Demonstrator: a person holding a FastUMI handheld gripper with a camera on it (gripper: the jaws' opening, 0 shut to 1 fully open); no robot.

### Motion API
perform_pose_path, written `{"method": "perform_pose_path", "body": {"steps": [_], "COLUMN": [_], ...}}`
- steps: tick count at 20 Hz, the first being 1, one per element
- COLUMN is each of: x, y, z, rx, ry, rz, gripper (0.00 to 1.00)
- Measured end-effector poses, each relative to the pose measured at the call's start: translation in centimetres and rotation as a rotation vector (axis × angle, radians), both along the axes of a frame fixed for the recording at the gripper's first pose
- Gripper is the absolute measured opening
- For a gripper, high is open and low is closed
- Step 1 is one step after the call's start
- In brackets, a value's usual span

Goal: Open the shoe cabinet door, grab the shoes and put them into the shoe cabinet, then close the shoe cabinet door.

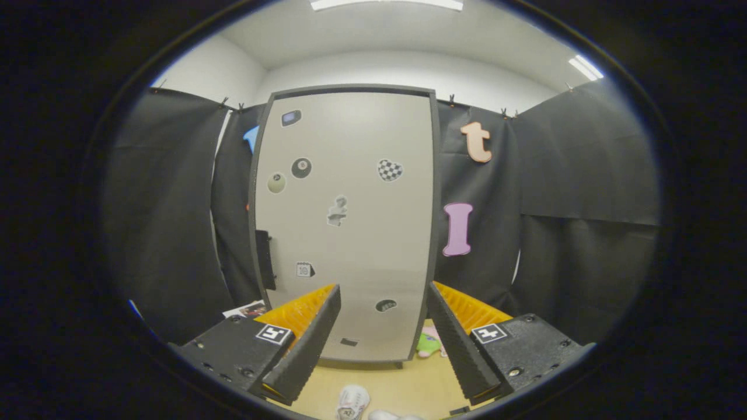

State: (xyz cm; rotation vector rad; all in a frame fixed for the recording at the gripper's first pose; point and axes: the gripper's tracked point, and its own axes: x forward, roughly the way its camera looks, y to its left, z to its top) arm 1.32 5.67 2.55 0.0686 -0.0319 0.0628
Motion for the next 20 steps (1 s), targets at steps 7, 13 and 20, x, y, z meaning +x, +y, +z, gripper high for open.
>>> {"method": "perform_pose_path", "body": {"steps": [7,13,20], "x": [4.8,9.9,15.1], "y": [10.0,17.3,21.9], "z": [-0.7,-1.5,-1.8], "rx": [0.017,0.021,0.003], "ry": [0.009,0.026,0.036], "rz": [0.101,0.147,0.142], "gripper": [0.97,0.97,0.96]}}
